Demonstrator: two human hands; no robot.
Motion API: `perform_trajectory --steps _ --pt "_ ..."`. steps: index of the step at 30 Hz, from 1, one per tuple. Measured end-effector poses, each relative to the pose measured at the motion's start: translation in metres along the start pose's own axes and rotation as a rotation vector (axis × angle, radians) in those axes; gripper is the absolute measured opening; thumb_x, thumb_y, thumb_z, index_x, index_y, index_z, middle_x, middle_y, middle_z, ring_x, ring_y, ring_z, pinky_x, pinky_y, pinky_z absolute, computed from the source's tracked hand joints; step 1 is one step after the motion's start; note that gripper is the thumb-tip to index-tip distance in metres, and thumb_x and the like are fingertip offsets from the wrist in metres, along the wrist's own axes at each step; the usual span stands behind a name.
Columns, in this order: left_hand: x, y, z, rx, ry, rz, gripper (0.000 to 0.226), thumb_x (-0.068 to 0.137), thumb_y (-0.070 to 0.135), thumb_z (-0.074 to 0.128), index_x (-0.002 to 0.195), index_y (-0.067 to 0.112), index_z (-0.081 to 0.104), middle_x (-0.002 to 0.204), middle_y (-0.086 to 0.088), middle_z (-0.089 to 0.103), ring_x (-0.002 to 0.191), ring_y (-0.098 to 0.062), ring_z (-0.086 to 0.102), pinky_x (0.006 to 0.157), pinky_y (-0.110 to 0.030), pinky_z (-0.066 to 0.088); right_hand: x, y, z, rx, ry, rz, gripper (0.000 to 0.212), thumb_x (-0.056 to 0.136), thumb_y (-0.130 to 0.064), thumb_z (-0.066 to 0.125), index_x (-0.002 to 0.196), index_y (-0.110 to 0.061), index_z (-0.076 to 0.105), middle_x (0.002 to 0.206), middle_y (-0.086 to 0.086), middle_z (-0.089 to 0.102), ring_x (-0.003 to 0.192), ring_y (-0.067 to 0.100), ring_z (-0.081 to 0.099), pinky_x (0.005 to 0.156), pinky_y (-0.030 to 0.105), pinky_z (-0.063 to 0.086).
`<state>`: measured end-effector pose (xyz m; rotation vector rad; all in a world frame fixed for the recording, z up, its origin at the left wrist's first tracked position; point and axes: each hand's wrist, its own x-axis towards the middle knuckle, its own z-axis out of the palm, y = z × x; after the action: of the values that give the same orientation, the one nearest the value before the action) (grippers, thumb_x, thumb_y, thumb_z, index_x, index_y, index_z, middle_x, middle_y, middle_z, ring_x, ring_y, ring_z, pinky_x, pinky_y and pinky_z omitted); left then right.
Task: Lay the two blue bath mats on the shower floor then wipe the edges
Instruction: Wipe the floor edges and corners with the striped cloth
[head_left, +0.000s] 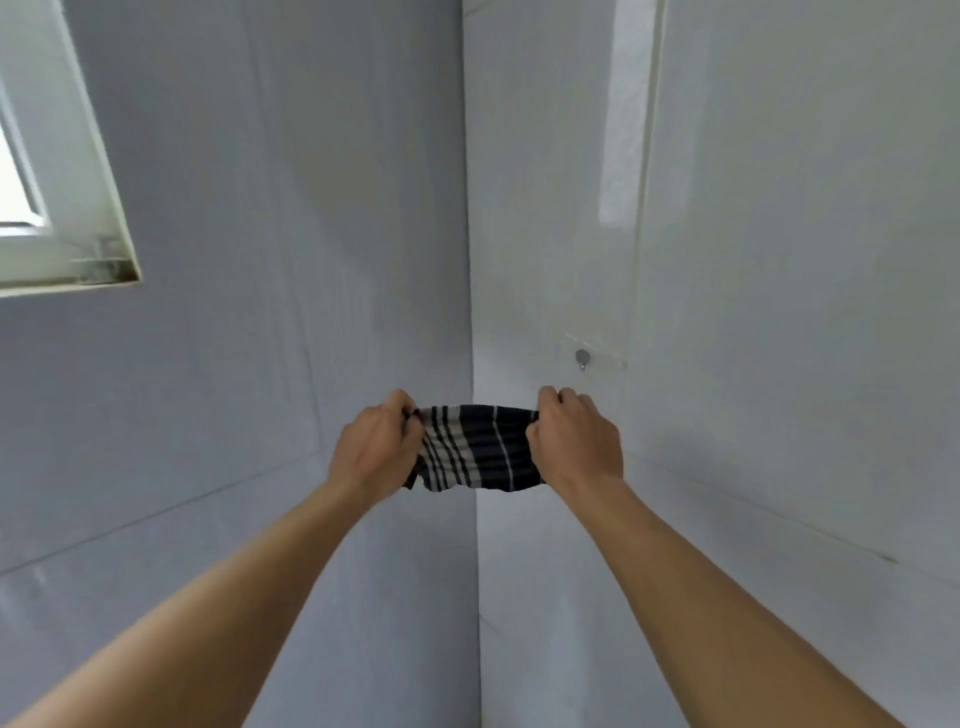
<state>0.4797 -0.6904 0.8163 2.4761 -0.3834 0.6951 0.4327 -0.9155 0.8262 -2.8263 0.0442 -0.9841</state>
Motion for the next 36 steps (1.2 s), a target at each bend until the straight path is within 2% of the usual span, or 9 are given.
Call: perform_trajectory --steps 4,7,10,14,17,20,28,32,36 --pt "-0.082 -0.049 -0.041 0.002 -0.013 -0.107 0.01 0.1 0.024 0.041 0.095 0.021 0.049 0.071 0.005 0.059 0.065 -0.015 0.055 0.052 -0.034 0.034 -0.032 -0.062 0.022 0.067 -0.079 -0.083 0.014 0.098 -0.013 0.045 0.107 -0.009 0.055 0.106 0.008 0.061 0.097 0.025 0.053 0.062 0.033 0.032" --pt "-0.149 -0.091 -0.067 -0.019 -0.043 -0.22 0.012 0.102 0.026 0.04 0.097 0.023 0.05 0.072 0.003 0.061 0.064 -0.017 0.056 0.053 -0.035 0.04 -0.065 -0.114 0.044 0.135 -0.157 -0.146 0.014 0.097 -0.014 0.043 0.105 -0.01 0.055 0.107 0.009 0.06 0.099 0.027 0.052 0.067 0.035 0.035" --pt "-0.209 -0.131 -0.088 -0.058 -0.034 -0.332 0.012 0.102 0.027 0.042 0.096 0.024 0.052 0.071 0.001 0.062 0.06 -0.019 0.058 0.054 -0.038 0.045 -0.101 -0.163 0.069 0.192 -0.211 -0.219 0.017 0.096 -0.016 0.045 0.107 -0.01 0.057 0.109 0.009 0.06 0.102 0.028 0.052 0.079 0.038 0.042" --pt "-0.284 -0.181 -0.108 -0.082 -0.059 -0.479 0.013 0.102 0.028 0.043 0.098 0.024 0.054 0.072 0.001 0.063 0.061 -0.019 0.06 0.056 -0.039 0.048 -0.156 -0.22 0.109 0.238 -0.311 -0.305 0.022 0.098 -0.02 0.043 0.112 -0.013 0.058 0.113 0.006 0.061 0.107 0.027 0.05 0.089 0.041 0.042" --pt "-0.336 -0.217 -0.113 -0.068 -0.064 -0.587 0.013 0.103 0.028 0.043 0.099 0.024 0.055 0.075 0.002 0.064 0.064 -0.016 0.06 0.058 -0.034 0.047 -0.203 -0.257 0.142 0.278 -0.398 -0.37 0.022 0.1 -0.023 0.042 0.114 -0.015 0.056 0.113 0.003 0.062 0.105 0.026 0.051 0.087 0.041 0.043" --pt "-0.384 -0.245 -0.11 -0.09 -0.064 -0.713 0.013 0.103 0.027 0.044 0.096 0.026 0.054 0.072 0.001 0.064 0.055 -0.012 0.058 0.052 -0.028 0.044 -0.248 -0.282 0.175 0.302 -0.505 -0.443 0.021 0.101 -0.027 0.041 0.114 -0.016 0.053 0.108 0.001 0.065 0.1 0.024 0.053 0.082 0.039 0.043" --pt "-0.486 -0.304 -0.087 0.091 -0.169 -0.931 0.013 0.102 0.022 0.042 0.093 0.025 0.051 0.06 0.002 0.064 0.052 -0.008 0.058 0.052 -0.029 0.041 -0.335 -0.342 0.277 0.391 -0.704 -0.616 0.019 0.101 -0.027 0.041 0.114 -0.017 0.05 0.101 0.001 0.067 0.092 0.026 0.056 0.076 0.039 0.042" --pt "-0.524 -0.343 -0.059 0.185 -0.15 -0.988 0.01 0.101 0.02 0.044 0.095 0.023 0.051 0.065 0.001 0.063 0.059 -0.013 0.057 0.054 -0.03 0.039 -0.384 -0.36 0.338 0.482 -0.761 -0.624 0.017 0.1 -0.027 0.043 0.112 -0.017 0.051 0.093 0.003 0.065 0.09 0.027 0.056 0.072 0.038 0.039" --pt "-0.571 -0.392 -0.01 0.212 -0.171 -1.037 0.011 0.1 0.018 0.044 0.094 0.026 0.049 0.065 0.007 0.058 0.062 -0.016 0.054 0.057 -0.031 0.036 -0.435 -0.364 0.406 0.495 -0.827 -0.633 0.019 0.101 -0.026 0.044 0.115 -0.018 0.054 0.094 0.003 0.066 0.089 0.026 0.058 0.075 0.039 0.044"
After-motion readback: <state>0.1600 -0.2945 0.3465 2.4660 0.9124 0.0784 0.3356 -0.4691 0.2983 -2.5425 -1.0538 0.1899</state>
